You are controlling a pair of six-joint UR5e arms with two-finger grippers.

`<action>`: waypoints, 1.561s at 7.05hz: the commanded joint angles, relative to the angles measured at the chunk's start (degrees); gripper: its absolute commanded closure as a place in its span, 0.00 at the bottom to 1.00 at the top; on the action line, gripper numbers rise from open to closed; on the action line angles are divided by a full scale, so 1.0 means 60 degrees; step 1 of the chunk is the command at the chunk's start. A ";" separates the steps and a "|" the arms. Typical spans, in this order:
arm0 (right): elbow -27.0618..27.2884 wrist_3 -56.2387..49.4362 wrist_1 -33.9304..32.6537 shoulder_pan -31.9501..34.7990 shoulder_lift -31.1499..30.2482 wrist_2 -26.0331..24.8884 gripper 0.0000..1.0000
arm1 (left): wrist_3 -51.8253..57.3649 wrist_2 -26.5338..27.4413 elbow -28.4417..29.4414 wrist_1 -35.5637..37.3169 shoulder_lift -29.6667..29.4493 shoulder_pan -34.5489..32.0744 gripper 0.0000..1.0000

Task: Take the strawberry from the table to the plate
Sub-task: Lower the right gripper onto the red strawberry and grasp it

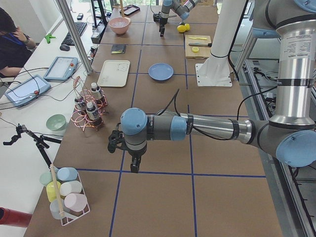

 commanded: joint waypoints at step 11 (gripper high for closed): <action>0.1436 0.0126 -0.0809 -0.0037 0.0032 0.0230 1.00 | 0.0031 -0.0015 -0.0002 -0.0002 -0.0015 0.0029 0.00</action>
